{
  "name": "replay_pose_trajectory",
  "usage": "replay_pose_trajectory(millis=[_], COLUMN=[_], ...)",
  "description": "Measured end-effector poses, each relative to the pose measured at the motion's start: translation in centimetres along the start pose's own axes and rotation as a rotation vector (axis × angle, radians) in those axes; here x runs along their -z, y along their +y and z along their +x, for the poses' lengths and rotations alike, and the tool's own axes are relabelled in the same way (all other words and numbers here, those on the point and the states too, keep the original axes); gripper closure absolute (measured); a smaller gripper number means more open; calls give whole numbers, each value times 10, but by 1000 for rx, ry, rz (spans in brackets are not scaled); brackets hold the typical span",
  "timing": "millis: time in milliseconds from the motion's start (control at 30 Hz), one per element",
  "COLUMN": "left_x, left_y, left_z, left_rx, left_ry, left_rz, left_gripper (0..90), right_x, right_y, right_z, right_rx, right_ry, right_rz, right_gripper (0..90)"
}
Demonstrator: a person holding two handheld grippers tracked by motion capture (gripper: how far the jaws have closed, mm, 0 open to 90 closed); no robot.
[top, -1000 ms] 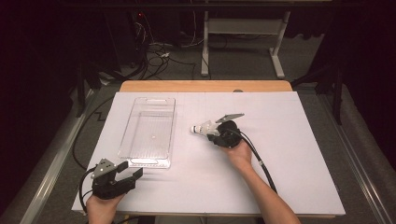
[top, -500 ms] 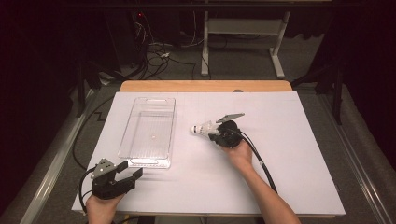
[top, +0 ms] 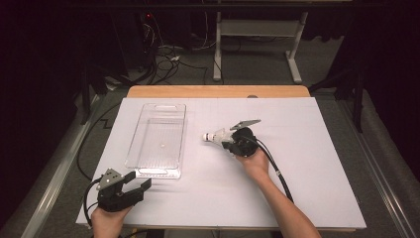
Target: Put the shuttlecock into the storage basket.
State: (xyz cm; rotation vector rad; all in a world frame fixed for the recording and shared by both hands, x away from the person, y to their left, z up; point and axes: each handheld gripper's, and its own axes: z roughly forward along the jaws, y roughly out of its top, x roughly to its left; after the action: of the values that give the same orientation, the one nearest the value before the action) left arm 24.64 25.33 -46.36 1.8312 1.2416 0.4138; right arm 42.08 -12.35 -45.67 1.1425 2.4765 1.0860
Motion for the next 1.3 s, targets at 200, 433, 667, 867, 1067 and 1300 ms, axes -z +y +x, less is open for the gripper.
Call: replay_pose_trajectory(millis=[200,433,667,867,1067,1300], left_x=[-1,0,1,0,0,1], left_y=[0,0,0,0,0,1], left_z=[0,1,1,1,2,3], left_rx=[-1,1,1,2,-3,-10], left_ry=[0,-1,1,3,9,20], left_rz=[1,-1,-4,-3,-2,2], left_gripper=[345,346,347,347,346,347], right_x=[6,9,9,11,12,11], right_y=[5,14,20,23,27,32], right_z=[5,11,14,14,17,22], right_rx=[7,34,37,28,34,35], right_ry=[30,40,52,62,70,84], right_rz=[-15,-16,-15,-16,-18,-26], right_gripper=[892,891,892,891,892,892])
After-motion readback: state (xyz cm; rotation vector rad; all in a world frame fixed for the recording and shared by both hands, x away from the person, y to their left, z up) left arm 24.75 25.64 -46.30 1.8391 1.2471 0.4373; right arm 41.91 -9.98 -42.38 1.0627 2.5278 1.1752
